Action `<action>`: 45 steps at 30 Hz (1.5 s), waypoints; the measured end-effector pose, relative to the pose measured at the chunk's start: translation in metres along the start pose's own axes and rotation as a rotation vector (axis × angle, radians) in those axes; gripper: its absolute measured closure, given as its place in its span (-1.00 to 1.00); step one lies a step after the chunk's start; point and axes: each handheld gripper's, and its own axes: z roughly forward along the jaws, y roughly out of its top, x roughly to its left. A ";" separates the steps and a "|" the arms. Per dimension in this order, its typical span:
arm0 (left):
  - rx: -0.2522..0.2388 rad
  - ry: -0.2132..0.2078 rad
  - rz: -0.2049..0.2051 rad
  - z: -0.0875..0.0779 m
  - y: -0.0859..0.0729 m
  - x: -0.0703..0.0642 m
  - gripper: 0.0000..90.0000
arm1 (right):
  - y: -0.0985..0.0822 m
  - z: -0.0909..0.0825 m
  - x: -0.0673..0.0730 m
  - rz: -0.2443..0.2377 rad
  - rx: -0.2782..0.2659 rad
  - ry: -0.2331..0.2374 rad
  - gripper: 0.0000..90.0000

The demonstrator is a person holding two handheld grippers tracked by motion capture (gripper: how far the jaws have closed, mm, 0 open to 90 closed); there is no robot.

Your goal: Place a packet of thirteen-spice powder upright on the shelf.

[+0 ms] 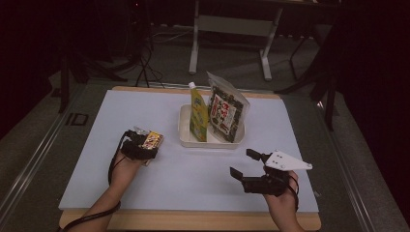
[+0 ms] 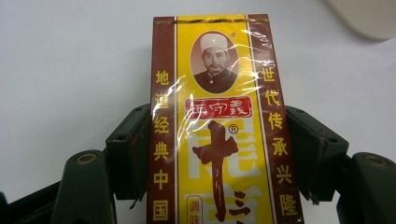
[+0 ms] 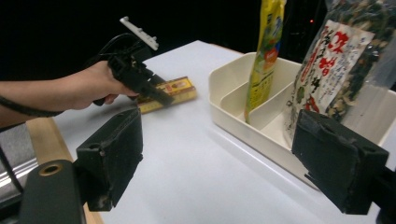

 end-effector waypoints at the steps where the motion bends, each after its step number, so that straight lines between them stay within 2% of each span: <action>1: -0.013 -0.006 0.005 -0.003 0.000 -0.001 -0.28 | 0.000 0.000 -0.001 -0.003 0.000 -0.006 -0.64; 5: -0.066 -0.040 0.016 -0.017 0.000 -0.003 -0.28 | 0.002 -0.002 -0.001 -0.001 -0.007 0.005 -0.63; 7: -0.066 -0.040 0.016 -0.017 0.000 -0.003 -0.28 | 0.002 -0.002 -0.001 -0.004 -0.010 0.005 -0.63; 8: -0.094 -0.068 0.027 -0.027 0.001 -0.008 -0.28 | 0.003 -0.003 0.000 -0.004 -0.022 -0.001 -0.62; 11: -0.129 -0.094 0.038 -0.037 0.000 -0.014 -0.28 | 0.004 -0.003 0.001 0.009 -0.021 0.008 -0.63; 17: -0.186 -0.194 0.059 -0.052 -0.002 -0.029 -0.28 | 0.005 -0.002 0.000 -0.010 0.002 -0.017 -0.64; 20: -0.220 -0.232 0.090 -0.059 -0.003 -0.038 -0.28 | 0.006 -0.001 0.000 -0.011 0.014 -0.027 -0.65; 21: -0.235 -0.258 0.102 -0.061 -0.003 -0.041 -0.28 | 0.006 -0.002 0.001 -0.017 0.008 -0.033 -0.69; 24: -0.273 -0.300 0.129 -0.066 -0.003 -0.051 -0.28 | 0.008 -0.002 0.001 -0.028 -0.007 -0.046 -0.72; 25: -0.283 -0.305 0.136 -0.068 -0.002 -0.055 -0.28 | 0.008 -0.002 0.000 -0.019 -0.004 -0.043 -0.74; 30: -0.350 -0.385 0.156 -0.078 0.000 -0.070 -0.28 | 0.008 -0.001 -0.001 0.023 -0.027 -0.051 -0.76; 33: -0.397 -0.415 0.196 -0.083 0.000 -0.078 -0.28 | 0.009 0.001 0.000 -0.008 -0.030 -0.065 -0.76; 35: -0.435 -0.461 0.218 -0.085 0.000 -0.083 -0.28 | 0.011 0.003 0.000 -0.004 -0.029 -0.050 -0.76; 37: -0.435 -0.461 0.218 -0.085 0.000 -0.083 -0.28 | 0.013 0.002 0.000 0.011 -0.030 -0.031 -0.76; 38: -0.459 -0.488 0.230 -0.087 -0.001 -0.089 -0.28 | 0.017 0.002 0.000 -0.001 -0.036 -0.018 -0.76; 39: -0.463 -0.480 0.234 -0.087 -0.002 -0.091 -0.28 | 0.019 0.001 0.001 -0.020 -0.038 -0.023 -0.76; 40: -0.462 -0.489 0.243 -0.086 -0.002 -0.093 -0.28 | 0.021 0.001 0.003 -0.038 -0.054 -0.023 -0.76; 41: -0.468 -0.502 0.246 -0.086 -0.003 -0.095 -0.29 | 0.023 0.001 0.004 -0.040 -0.067 -0.006 -0.75; 42: -0.468 -0.502 0.246 -0.086 -0.003 -0.095 -0.29 | 0.023 0.001 0.004 -0.040 -0.067 -0.006 -0.75; 43: -0.468 -0.502 0.246 -0.086 -0.003 -0.095 -0.29 | 0.024 0.001 0.005 -0.035 -0.076 0.015 -0.75; 44: -0.484 -0.516 0.254 -0.084 -0.004 -0.101 -0.28 | 0.027 0.003 0.007 -0.051 -0.064 0.006 -0.72; 45: -0.487 -0.516 0.255 -0.084 -0.004 -0.103 -0.28 | 0.028 0.004 0.007 -0.035 -0.048 0.013 -0.72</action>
